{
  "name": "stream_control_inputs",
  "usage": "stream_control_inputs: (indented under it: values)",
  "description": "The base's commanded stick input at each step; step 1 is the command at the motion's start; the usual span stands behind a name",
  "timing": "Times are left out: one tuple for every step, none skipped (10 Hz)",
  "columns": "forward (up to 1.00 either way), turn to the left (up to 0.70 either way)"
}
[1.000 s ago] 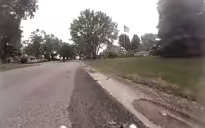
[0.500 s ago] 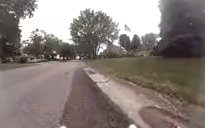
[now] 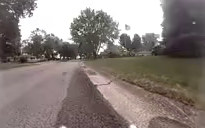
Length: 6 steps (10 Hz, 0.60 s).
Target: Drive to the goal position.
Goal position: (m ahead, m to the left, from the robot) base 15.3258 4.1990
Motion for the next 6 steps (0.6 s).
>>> stream_control_inputs:
  values:
    - [0.50, -0.43]
    - [0.50, -0.24]
    - [0.50, 0.00]
    - [0.50, 0.00]
    - [0.50, 0.00]
    - [0.50, 0.00]
